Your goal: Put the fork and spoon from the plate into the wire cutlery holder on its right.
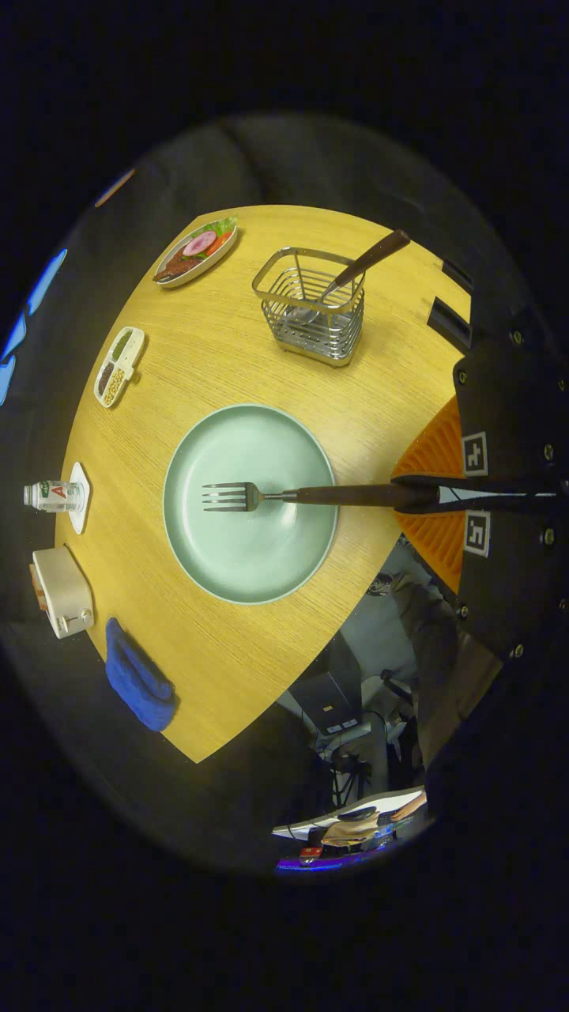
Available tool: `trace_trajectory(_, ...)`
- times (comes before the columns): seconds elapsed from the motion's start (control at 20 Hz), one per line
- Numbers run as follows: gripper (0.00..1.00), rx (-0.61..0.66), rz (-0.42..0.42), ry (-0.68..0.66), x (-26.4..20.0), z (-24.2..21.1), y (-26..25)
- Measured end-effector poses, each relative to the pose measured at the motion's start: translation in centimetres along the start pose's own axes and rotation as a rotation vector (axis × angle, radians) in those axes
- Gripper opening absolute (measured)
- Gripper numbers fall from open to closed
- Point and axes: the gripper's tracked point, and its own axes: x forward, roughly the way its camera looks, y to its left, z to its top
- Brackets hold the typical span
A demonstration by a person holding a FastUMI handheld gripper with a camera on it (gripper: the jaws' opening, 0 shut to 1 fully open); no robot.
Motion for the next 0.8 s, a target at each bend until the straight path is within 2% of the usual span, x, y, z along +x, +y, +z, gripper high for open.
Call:
trace_trajectory(0.3, 0.02, 0.009, -0.022, 0.064, -3.7, -2.2, -4.3)
trace_trajectory(0.8, 0.02, 0.121, -0.033, 0.123, -7.1, -3.1, -9.3)
